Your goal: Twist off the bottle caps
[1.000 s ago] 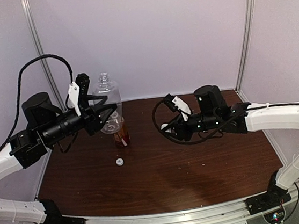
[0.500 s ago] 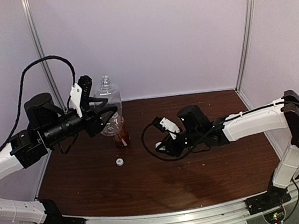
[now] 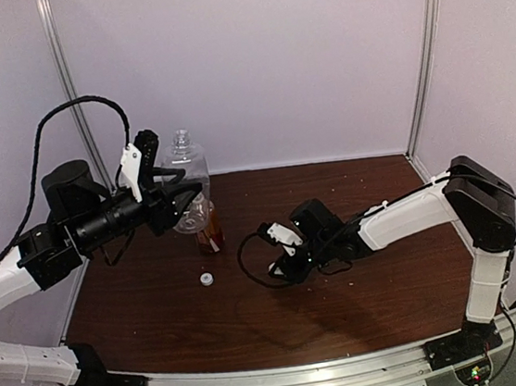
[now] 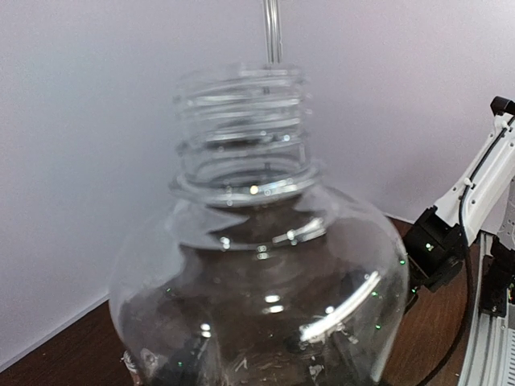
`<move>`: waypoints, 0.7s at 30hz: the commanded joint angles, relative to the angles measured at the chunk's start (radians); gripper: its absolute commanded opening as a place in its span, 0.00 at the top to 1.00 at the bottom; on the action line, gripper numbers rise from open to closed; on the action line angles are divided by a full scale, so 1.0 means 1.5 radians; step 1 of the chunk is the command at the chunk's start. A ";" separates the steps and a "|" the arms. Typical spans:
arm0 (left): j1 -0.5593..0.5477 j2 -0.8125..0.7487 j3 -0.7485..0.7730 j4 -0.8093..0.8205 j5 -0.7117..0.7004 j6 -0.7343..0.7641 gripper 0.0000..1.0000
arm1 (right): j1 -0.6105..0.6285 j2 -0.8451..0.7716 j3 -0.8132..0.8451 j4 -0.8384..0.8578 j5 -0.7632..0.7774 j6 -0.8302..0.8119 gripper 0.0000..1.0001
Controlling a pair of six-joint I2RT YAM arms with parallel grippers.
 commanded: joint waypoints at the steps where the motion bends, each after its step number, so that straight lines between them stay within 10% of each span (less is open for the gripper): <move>1: 0.004 -0.013 0.002 0.021 -0.010 0.007 0.72 | 0.002 0.026 0.033 -0.016 0.032 0.008 0.85; 21: 0.004 -0.022 -0.010 0.021 -0.010 0.008 0.72 | -0.013 0.058 0.032 -0.045 0.078 -0.018 0.63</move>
